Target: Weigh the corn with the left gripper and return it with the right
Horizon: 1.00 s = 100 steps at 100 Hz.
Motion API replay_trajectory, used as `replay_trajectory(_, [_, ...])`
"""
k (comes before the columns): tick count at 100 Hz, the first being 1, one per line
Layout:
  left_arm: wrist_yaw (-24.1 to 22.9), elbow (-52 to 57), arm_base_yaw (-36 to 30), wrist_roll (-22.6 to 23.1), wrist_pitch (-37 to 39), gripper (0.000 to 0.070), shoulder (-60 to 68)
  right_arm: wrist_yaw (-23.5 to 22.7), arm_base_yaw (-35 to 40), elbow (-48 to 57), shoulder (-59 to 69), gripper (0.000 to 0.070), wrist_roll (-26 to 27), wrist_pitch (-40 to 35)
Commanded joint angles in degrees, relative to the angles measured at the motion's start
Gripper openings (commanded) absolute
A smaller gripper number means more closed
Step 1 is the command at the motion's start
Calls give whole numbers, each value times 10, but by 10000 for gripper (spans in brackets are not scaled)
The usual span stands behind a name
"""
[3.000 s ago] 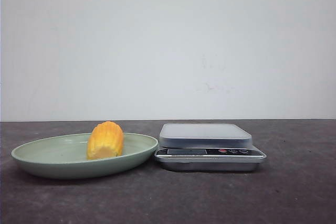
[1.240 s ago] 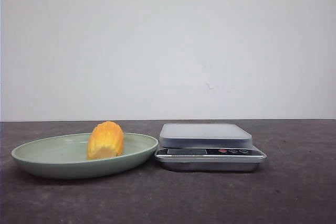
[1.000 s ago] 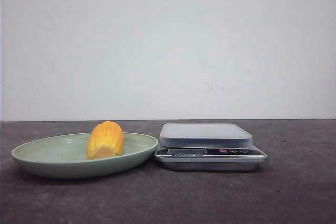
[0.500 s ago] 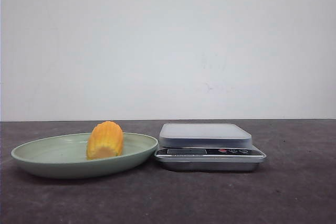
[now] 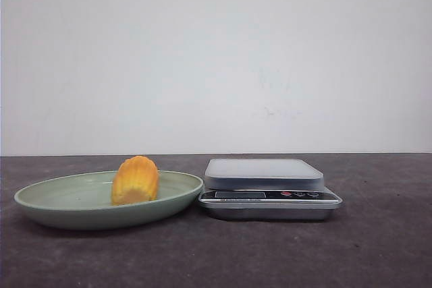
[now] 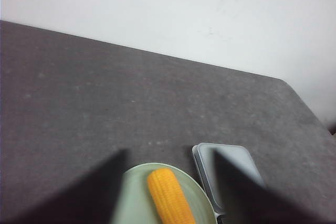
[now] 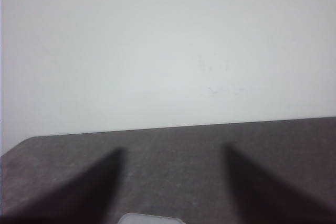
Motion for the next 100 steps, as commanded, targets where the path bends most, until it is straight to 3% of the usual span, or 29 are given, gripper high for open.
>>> replay_trajectory(1, [8, 8, -2, 1, 4, 700, 7, -1, 4, 6, 6, 700, 5, -1])
replay_trajectory(22, [18, 8, -14, -3, 7, 700, 12, 0, 6, 6, 11, 700, 4, -6])
replay_trajectory(35, [48, 8, -37, -31, 38, 589, 47, 1, 14, 6, 22, 700, 8, -18])
replay_trajectory(44, [57, 8, -68, -46, 61, 585, 92, 0, 21, 6, 37, 700, 8, -30])
replay_trajectory(69, [-61, 8, -187, -55, 30, 585, 265, 0, 49, 6, 87, 700, 7, -88])
replay_trajectory(87, [-77, 8, -236, -66, 59, 585, 401, 0, 73, 6, 120, 700, 7, -132])
replay_trajectory(100, [-79, 9, -257, -98, 100, 585, 481, 0, 90, 6, 133, 700, 4, -168])
